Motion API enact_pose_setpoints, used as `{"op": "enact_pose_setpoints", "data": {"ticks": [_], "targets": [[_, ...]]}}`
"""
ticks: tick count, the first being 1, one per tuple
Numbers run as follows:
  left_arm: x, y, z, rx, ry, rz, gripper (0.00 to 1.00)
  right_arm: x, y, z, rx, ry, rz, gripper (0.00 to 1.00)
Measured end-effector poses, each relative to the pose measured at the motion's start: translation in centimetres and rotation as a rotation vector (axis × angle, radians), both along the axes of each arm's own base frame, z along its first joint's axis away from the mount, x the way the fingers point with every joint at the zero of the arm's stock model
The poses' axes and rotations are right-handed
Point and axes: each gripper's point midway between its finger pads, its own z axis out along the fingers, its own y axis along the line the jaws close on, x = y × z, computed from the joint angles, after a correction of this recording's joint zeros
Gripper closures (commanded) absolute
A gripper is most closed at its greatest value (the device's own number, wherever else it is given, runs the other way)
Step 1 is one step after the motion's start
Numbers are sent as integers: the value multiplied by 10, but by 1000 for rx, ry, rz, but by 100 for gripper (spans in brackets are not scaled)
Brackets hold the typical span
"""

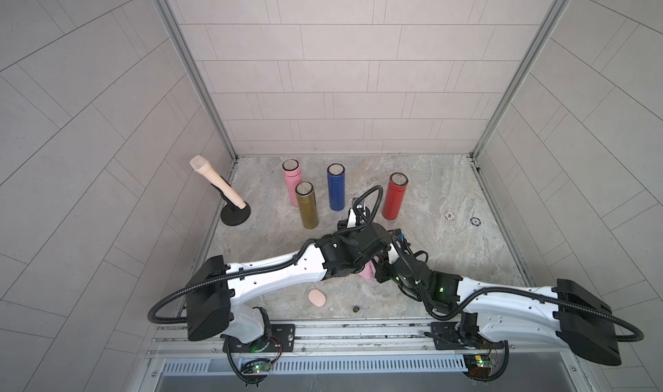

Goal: Wipe the surface of the thermos
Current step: Wipe the dirt from the surface of the thermos.

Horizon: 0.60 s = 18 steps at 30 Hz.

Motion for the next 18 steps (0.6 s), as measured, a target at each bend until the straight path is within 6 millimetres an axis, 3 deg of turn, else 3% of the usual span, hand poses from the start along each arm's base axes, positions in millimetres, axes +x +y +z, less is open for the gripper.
{"op": "enact_pose_setpoints", "data": {"ticks": [2,4,7,13,15,18], "targets": [[0,1,0,-8,2,12,100,2,5,19,43,-31,5,100],[1,2,0,-23,1,23,100,3,6,23,56,-40,4,100],[1,2,1,-34,2,31,100,4,6,3,21,-21,-2,100],[2,-1,8,-70,-3,40,100,-1,-7,-65,-103,73,-21,100],[2,-3,10,-80,-4,39,100,-2,-8,-69,-112,81,-24,100],[3,-3,11,-90,-5,44,100,0,-5,-54,-73,57,-25,100]]}}
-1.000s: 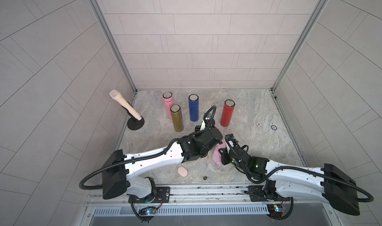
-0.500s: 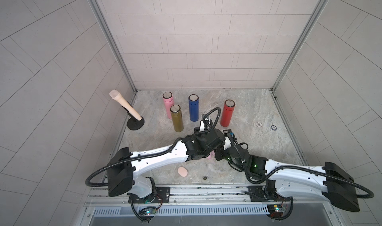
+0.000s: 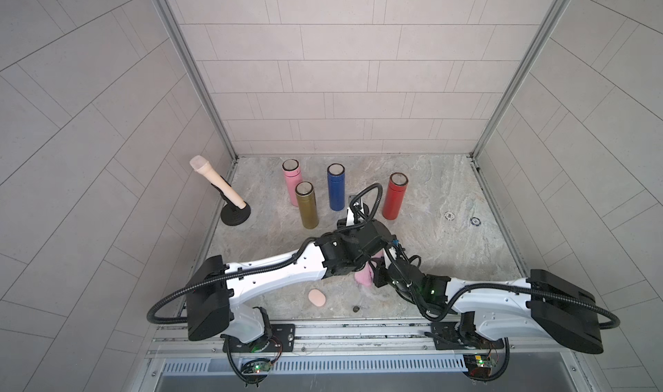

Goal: Wipe the surface of the thermos
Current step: Wipe the dirt from the surface of the thermos.

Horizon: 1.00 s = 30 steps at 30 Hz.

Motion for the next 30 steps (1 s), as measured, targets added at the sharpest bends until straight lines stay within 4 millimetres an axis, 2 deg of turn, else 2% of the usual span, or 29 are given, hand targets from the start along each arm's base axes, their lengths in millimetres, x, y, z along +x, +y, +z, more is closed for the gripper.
{"op": "enact_pose_setpoints", "data": {"ticks": [2,6,8,9,11,15,19,23,25,28,30], "targets": [[1,0,0,-8,2,5,100,2,1,22,48,-37,0,100],[0,-3,0,-39,11,0,100,4,0,81,177,-139,-8,100],[0,-6,1,-60,15,-4,100,3,-3,101,217,-171,-10,100],[1,-9,3,-76,11,-7,100,3,-4,103,214,-175,-13,100],[1,-13,4,-87,13,-25,100,4,-7,98,192,-168,-18,100],[0,-26,-7,-29,33,-163,100,2,-20,73,91,-108,-33,100],[1,-32,-25,14,72,-294,100,1,-56,55,35,-55,-87,100],[-10,-32,-50,51,79,-464,100,10,-102,42,72,-1,-169,100],[-15,-34,-48,30,46,-549,100,20,-120,38,95,46,-204,100],[-28,-37,-48,-12,-12,-690,100,30,-135,20,109,154,-209,100],[-34,-42,-47,-22,-36,-766,100,31,-133,10,107,228,-170,100]]}}
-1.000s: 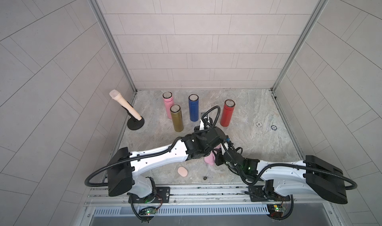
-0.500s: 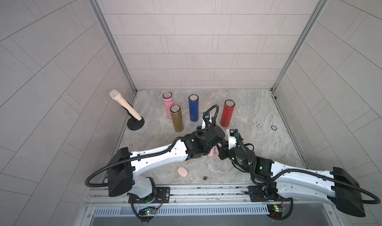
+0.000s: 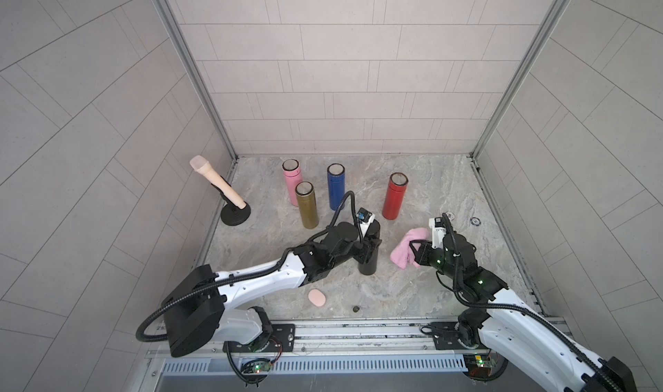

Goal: Wipe the surface of the thermos
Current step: Wipe the dirt from the surface of the thermos.

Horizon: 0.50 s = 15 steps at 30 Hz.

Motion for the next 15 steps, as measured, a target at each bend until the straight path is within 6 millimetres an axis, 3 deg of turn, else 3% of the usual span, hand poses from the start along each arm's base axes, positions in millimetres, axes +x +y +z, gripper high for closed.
{"op": "enact_pose_setpoints", "data": {"ticks": [7,11,13,15], "targets": [[-16,-24,13,-64,-63,-191,100,1,48,-12,78,167,258,100],[-17,-29,0,-45,-66,-226,100,5,63,-20,128,232,322,100],[-18,-31,0,-50,-74,-238,100,6,65,-16,141,235,333,100],[-18,-32,0,-50,-79,-240,100,11,68,0,154,210,344,100]]}}
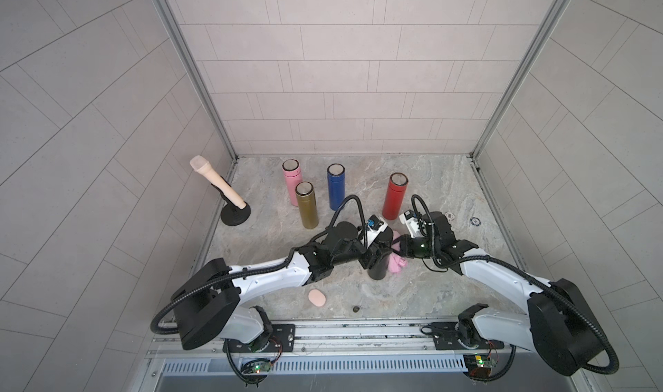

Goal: Wipe the surface of the thermos
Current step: Wipe the dirt from the surface of the thermos.

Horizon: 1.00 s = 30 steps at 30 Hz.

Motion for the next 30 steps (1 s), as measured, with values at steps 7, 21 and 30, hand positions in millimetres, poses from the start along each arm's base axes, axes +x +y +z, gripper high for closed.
{"op": "enact_pose_setpoints", "data": {"ticks": [7,21,30], "targets": [[2,-4,-1,-4,-24,-8,100,19,9,120,105,-271,14,100],[13,-1,-1,0,-35,92,100,-28,-23,-12,-19,-44,-80,100],[50,22,0,4,-8,419,100,-53,-5,82,97,-389,-27,100]]}}
